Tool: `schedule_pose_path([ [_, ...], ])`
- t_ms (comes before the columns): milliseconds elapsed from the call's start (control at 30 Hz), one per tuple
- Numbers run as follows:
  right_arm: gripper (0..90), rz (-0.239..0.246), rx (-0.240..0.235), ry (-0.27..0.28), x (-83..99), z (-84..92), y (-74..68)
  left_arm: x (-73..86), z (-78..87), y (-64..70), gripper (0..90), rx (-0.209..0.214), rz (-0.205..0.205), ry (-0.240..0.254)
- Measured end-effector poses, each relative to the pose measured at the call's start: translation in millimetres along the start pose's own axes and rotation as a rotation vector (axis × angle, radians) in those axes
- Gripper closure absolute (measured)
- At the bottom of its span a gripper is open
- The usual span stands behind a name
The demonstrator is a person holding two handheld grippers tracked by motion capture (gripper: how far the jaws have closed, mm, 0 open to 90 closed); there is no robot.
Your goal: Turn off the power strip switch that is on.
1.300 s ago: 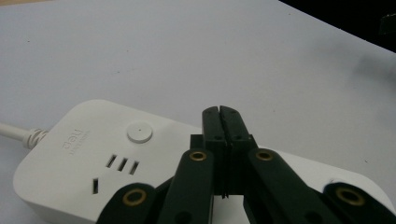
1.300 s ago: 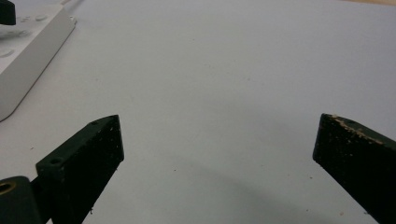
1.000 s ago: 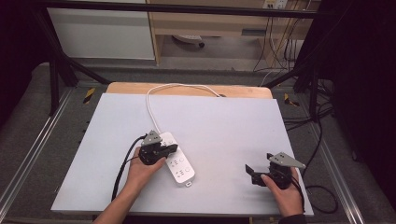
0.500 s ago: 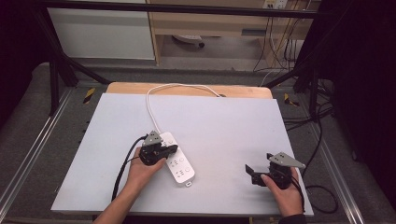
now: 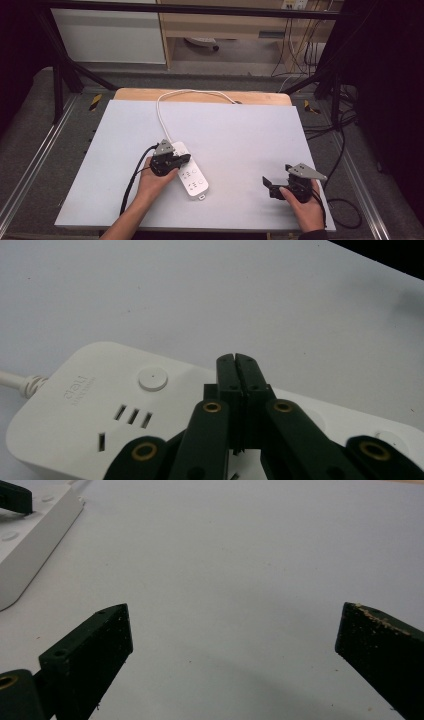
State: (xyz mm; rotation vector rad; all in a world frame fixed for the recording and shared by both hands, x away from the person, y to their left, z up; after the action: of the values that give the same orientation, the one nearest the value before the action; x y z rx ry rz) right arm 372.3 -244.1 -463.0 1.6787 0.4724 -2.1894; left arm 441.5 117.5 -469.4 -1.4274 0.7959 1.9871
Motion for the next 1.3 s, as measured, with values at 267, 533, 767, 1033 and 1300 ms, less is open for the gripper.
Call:
schedule_pose_path([
  [267, 2.2, 0.0, 0.0, -0.001, 0.0, 0.0, 0.0, 0.3, -0.1, 0.8, 89.9, 0.003, -0.01, -0.005],
  [533, 2.2, 0.001, -0.001, -0.002, 0.1, 0.0, -0.1, 1.1, -0.5, 0.5, 90.0, 0.006, -0.018, -0.008],
  [767, 2.3, -0.005, -0.001, -0.002, 0.0, 0.1, -0.7, 2.2, -1.2, -0.4, 90.0, 0.013, -0.006, -0.006],
  [1033, 2.3, -0.002, -0.001, -0.003, 0.1, 0.1, -0.6, 3.2, -1.9, -1.7, 90.0, 0.018, 0.007, -0.003],
  [1300, 2.3, -0.001, -0.001, -0.003, 0.1, 0.2, -0.7, 3.1, -2.1, -1.0, 90.0, 0.011, 0.002, -0.005],
])
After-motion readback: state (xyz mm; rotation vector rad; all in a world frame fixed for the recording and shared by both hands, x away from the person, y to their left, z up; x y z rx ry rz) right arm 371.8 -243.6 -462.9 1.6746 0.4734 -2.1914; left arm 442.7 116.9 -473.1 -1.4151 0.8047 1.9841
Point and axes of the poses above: each handheld gripper's, and its own axes: z roughly backward along the jaws, x roughly out of its underside, y roughly to its right, the point moved 5 cm from there along -z, roughly forward along the jaws, and after that the axes turned 15 degrees about y, right-handed, at the moved point
